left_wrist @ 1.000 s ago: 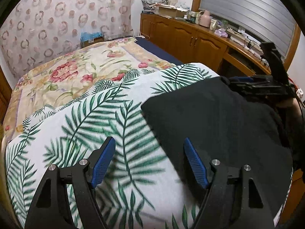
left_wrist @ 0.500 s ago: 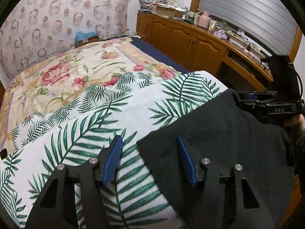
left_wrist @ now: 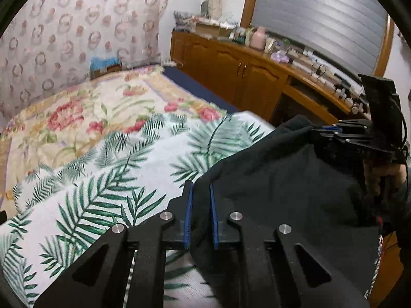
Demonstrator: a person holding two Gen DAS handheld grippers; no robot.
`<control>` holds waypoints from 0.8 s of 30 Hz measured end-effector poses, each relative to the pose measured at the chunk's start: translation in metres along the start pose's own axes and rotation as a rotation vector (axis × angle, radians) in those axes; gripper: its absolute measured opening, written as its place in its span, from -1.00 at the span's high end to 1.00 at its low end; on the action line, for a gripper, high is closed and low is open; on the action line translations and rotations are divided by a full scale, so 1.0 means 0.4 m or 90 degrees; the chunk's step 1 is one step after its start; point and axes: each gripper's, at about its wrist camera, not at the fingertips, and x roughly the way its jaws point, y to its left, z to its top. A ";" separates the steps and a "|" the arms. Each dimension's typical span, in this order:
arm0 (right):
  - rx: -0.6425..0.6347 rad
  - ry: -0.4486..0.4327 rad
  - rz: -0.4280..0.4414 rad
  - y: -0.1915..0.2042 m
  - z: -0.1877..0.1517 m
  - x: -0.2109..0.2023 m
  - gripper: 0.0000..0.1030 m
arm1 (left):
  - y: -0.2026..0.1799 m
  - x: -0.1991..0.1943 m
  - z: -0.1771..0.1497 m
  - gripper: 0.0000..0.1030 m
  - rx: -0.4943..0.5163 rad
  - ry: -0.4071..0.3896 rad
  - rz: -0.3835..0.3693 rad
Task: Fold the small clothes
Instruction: 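Lift the shirt with the right gripper and carry it toward the blanket stack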
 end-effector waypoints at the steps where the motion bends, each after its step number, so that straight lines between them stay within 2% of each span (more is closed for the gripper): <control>1: -0.008 -0.015 -0.010 0.012 0.001 -0.021 0.79 | -0.007 -0.019 0.005 0.75 0.001 -0.010 -0.002; 4: -0.020 -0.065 -0.006 0.037 0.000 -0.087 0.79 | -0.031 -0.100 0.014 0.76 0.004 -0.053 -0.011; 10: -0.069 -0.172 0.007 0.145 0.016 -0.295 0.80 | -0.083 -0.330 0.031 0.77 0.017 -0.162 -0.022; 18: -0.120 -0.304 0.015 0.289 0.008 -0.575 0.81 | -0.139 -0.656 0.014 0.77 0.052 -0.301 0.033; 24: -0.147 -0.364 0.024 0.388 -0.052 -0.718 0.81 | -0.164 -0.833 -0.043 0.77 0.074 -0.362 0.083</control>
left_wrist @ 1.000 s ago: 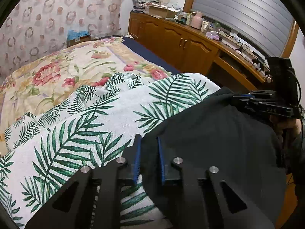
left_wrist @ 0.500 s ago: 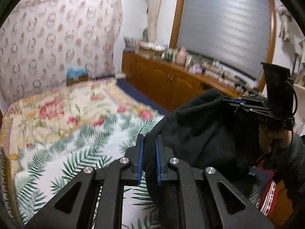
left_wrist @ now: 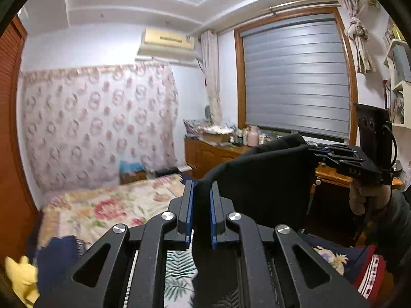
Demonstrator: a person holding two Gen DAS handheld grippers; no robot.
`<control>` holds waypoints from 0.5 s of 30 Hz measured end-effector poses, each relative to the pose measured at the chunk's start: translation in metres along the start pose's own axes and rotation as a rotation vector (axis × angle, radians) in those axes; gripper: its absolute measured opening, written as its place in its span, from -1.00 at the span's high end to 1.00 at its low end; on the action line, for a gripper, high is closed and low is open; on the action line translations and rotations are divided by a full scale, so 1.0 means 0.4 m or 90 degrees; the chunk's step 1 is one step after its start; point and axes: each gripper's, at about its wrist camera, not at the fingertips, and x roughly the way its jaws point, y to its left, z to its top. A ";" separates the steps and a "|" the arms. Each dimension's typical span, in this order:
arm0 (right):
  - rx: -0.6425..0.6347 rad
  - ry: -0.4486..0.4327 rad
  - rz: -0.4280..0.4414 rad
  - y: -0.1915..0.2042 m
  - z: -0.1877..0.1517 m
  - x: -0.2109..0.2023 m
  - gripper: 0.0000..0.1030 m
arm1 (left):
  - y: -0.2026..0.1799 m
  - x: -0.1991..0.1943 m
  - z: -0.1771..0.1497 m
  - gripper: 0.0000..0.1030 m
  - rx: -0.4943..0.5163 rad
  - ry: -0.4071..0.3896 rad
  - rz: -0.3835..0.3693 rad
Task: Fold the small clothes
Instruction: 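Lift the shirt with the right gripper and carry it toward the blanket stack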
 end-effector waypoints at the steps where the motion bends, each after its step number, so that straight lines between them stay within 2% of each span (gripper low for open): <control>1: -0.005 -0.006 0.001 0.015 0.005 -0.016 0.81 | 0.000 -0.031 0.006 0.77 0.007 -0.008 0.008; 5: -0.021 -0.020 0.020 0.061 0.003 -0.061 0.82 | 0.014 -0.105 0.019 0.77 0.025 -0.022 0.030; 8: -0.037 -0.023 0.042 0.074 0.017 -0.067 0.82 | 0.045 -0.113 0.023 0.77 0.035 -0.012 0.053; 11: -0.041 -0.006 0.054 0.024 0.008 -0.004 0.82 | 0.089 -0.072 -0.003 0.77 0.027 0.015 0.067; 15: -0.034 0.063 0.073 -0.050 -0.057 0.111 0.82 | 0.148 0.048 -0.110 0.77 0.020 0.090 0.095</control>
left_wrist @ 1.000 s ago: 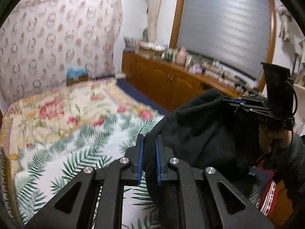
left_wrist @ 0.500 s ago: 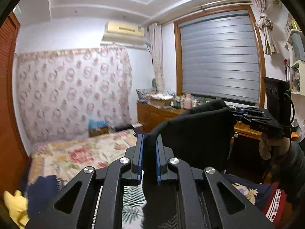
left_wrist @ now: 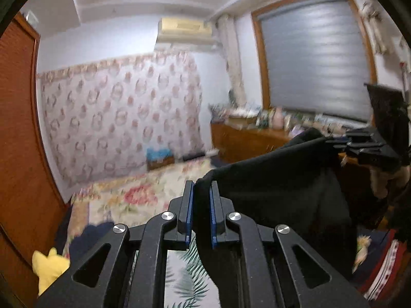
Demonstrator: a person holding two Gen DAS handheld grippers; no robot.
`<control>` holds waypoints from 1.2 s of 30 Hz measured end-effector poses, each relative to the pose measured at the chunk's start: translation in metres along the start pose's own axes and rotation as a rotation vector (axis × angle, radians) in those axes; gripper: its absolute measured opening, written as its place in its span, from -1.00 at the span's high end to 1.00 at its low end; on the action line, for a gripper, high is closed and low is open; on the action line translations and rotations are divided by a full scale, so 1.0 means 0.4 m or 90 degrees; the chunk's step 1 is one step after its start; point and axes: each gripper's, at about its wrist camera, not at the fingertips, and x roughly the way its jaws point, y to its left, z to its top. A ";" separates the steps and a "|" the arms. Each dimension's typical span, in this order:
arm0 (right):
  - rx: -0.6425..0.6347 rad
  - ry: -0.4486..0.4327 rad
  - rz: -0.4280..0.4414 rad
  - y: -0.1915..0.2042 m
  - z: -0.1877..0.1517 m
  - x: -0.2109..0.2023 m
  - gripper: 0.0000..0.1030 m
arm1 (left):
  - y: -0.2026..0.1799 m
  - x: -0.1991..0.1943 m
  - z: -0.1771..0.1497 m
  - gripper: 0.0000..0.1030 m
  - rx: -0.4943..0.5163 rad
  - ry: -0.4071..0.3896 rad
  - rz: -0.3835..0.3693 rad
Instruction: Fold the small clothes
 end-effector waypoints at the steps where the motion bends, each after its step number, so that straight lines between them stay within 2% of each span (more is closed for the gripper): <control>1: 0.007 0.025 0.005 -0.019 -0.021 0.050 0.82 | 0.007 0.038 -0.025 0.77 -0.003 0.019 0.004; 3: 0.018 0.064 0.014 -0.045 -0.061 0.136 0.82 | 0.031 0.128 -0.087 0.77 -0.016 0.062 0.007; 6: 0.032 0.124 0.012 -0.083 -0.126 0.270 0.82 | 0.040 0.197 -0.147 0.77 -0.023 0.100 0.011; 9: 0.038 0.163 0.007 -0.102 -0.176 0.356 0.82 | 0.034 0.210 -0.178 0.77 -0.025 0.115 0.007; 12: 0.043 0.174 0.018 -0.103 -0.183 0.382 0.82 | 0.012 0.169 -0.205 0.77 -0.017 0.121 -0.002; 18: 0.052 0.173 0.052 -0.081 -0.231 0.270 0.82 | -0.065 0.038 -0.277 0.77 -0.016 0.118 -0.032; 22: 0.061 0.192 0.065 -0.023 -0.289 0.152 0.81 | -0.129 -0.022 -0.334 0.77 -0.011 0.135 -0.045; 25: 0.083 0.221 0.080 -0.010 -0.334 0.109 0.81 | -0.150 -0.045 -0.392 0.77 -0.026 0.164 -0.067; 28: 0.109 0.256 0.087 -0.005 -0.369 0.084 0.81 | -0.167 -0.052 -0.429 0.60 -0.026 0.199 -0.073; 31: 0.117 0.276 0.083 0.000 -0.387 0.067 0.71 | -0.164 -0.078 -0.437 0.26 -0.029 0.195 -0.073; 32: 0.116 0.279 0.079 0.005 -0.386 0.058 0.64 | -0.161 -0.085 -0.433 0.15 -0.031 0.190 -0.069; 33: 0.111 0.280 0.076 0.018 -0.373 0.058 0.60 | -0.155 -0.092 -0.429 0.15 -0.034 0.184 -0.066; 36: 0.101 0.270 0.057 0.011 -0.344 0.033 0.26 | -0.127 -0.089 -0.425 0.05 -0.051 0.177 -0.056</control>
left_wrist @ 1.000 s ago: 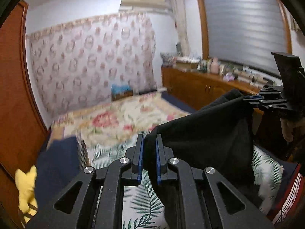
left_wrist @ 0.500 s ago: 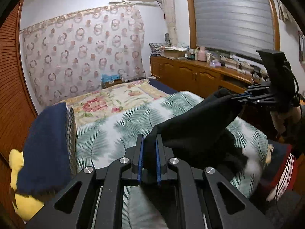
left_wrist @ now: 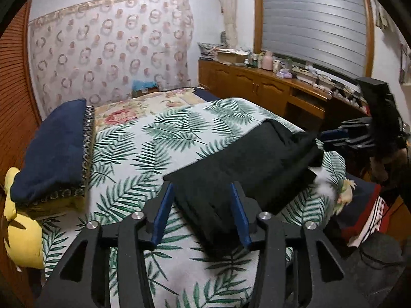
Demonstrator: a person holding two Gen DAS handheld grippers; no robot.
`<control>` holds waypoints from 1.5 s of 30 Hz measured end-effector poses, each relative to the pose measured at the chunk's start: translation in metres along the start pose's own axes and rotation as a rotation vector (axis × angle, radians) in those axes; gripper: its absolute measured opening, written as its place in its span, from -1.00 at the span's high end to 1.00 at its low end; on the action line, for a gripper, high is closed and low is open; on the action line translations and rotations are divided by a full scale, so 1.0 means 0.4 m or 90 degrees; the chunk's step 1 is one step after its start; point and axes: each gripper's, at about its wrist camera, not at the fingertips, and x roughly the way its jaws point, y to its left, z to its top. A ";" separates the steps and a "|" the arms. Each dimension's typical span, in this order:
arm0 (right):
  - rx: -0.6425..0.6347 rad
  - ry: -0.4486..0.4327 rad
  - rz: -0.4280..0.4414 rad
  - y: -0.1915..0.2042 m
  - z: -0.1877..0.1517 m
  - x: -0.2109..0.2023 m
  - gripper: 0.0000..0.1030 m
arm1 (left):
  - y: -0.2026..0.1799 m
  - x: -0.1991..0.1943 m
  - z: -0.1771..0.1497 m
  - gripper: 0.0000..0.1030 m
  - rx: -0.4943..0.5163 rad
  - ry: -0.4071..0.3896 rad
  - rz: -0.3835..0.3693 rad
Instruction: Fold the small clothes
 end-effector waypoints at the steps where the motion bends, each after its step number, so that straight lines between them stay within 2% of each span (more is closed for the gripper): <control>1: 0.001 -0.007 -0.004 -0.001 0.008 -0.013 0.03 | 0.006 0.000 0.002 -0.01 -0.006 -0.002 -0.001; 2: 0.002 -0.017 -0.008 -0.003 0.020 -0.024 -0.17 | 0.013 0.000 0.005 -0.07 -0.010 -0.005 -0.004; 3: 0.003 -0.030 -0.012 -0.005 0.034 -0.037 -0.23 | 0.019 0.001 0.009 -0.13 -0.012 -0.011 -0.003; 5: 0.004 -0.053 -0.009 -0.010 0.060 -0.052 -0.37 | 0.025 0.010 0.020 -0.46 -0.017 -0.019 -0.001; 6: 0.004 -0.062 -0.013 -0.014 0.076 -0.051 -0.39 | 0.028 0.018 0.023 -0.47 -0.021 -0.020 -0.004; 10: 0.015 -0.053 -0.027 -0.038 0.113 0.007 -0.39 | 0.043 0.074 0.031 -0.48 -0.032 -0.002 0.003; 18: 0.068 0.013 -0.037 -0.098 0.139 0.177 -0.39 | 0.086 0.194 0.029 -0.48 -0.055 0.056 0.019; 21: 0.089 0.022 -0.027 -0.101 0.130 0.190 -0.40 | 0.095 0.225 0.021 -0.48 -0.064 0.076 0.016; 23: 0.097 0.030 -0.022 -0.100 0.124 0.192 -0.51 | 0.096 0.242 0.015 -0.48 -0.065 0.090 0.019; 26: 0.113 0.039 -0.010 -0.110 0.111 0.200 -0.56 | 0.098 0.266 0.005 -0.48 -0.067 0.110 0.019; 31: 0.145 0.051 0.032 -0.129 0.099 0.237 -0.56 | 0.104 0.293 -0.005 -0.48 -0.079 0.132 0.011; 35: 0.132 0.051 0.069 -0.111 0.096 0.245 -0.56 | 0.103 0.301 -0.007 -0.48 -0.079 0.137 0.005; 39: 0.127 0.049 0.094 -0.109 0.093 0.252 -0.43 | 0.102 0.308 -0.009 -0.47 -0.087 0.144 -0.008; 42: 0.119 0.047 0.099 -0.105 0.088 0.257 -0.26 | 0.103 0.313 -0.012 -0.47 -0.097 0.146 -0.024; 45: 0.115 0.043 0.104 -0.104 0.080 0.256 0.05 | 0.107 0.314 -0.015 -0.32 -0.107 0.146 -0.047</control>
